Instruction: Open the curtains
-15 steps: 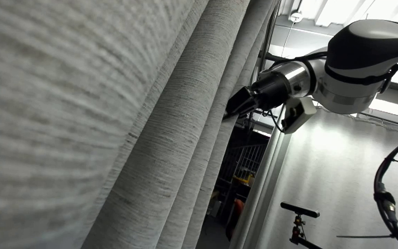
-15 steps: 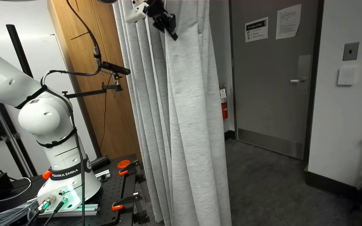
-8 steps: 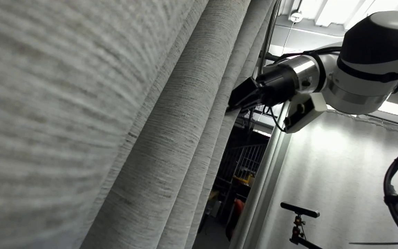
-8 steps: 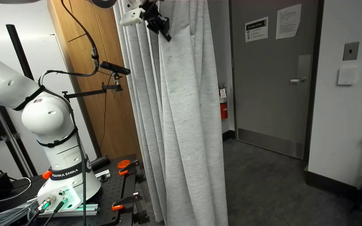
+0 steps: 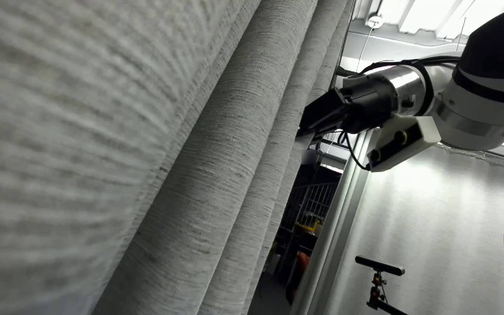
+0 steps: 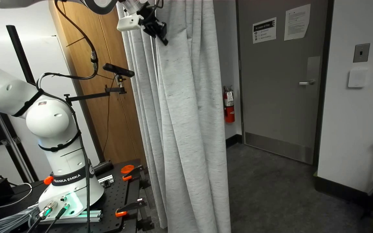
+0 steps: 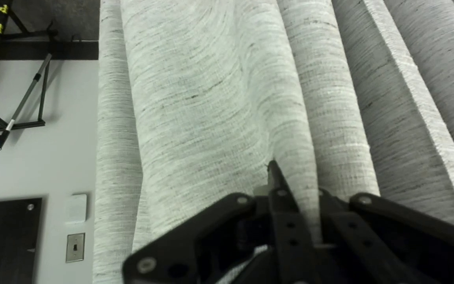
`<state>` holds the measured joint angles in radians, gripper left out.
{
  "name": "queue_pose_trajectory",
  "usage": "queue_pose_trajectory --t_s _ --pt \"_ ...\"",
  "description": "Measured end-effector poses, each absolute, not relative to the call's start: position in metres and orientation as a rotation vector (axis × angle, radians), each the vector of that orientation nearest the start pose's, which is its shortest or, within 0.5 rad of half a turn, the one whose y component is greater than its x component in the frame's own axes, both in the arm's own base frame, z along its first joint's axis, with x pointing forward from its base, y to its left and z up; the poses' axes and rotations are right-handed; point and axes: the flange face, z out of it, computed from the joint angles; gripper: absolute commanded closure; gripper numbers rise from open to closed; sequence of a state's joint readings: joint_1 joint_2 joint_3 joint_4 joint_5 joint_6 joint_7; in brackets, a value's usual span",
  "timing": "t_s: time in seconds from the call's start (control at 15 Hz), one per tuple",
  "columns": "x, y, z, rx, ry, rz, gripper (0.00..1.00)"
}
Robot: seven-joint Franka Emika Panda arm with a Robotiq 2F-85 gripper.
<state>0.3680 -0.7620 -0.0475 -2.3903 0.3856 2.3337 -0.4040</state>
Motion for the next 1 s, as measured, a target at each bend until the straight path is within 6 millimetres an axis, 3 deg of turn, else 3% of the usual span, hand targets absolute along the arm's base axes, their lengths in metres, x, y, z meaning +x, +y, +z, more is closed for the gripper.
queue_pose_trajectory --t_s 1.0 --pt "0.3 0.123 0.659 -2.421 -0.799 -1.017 1.0"
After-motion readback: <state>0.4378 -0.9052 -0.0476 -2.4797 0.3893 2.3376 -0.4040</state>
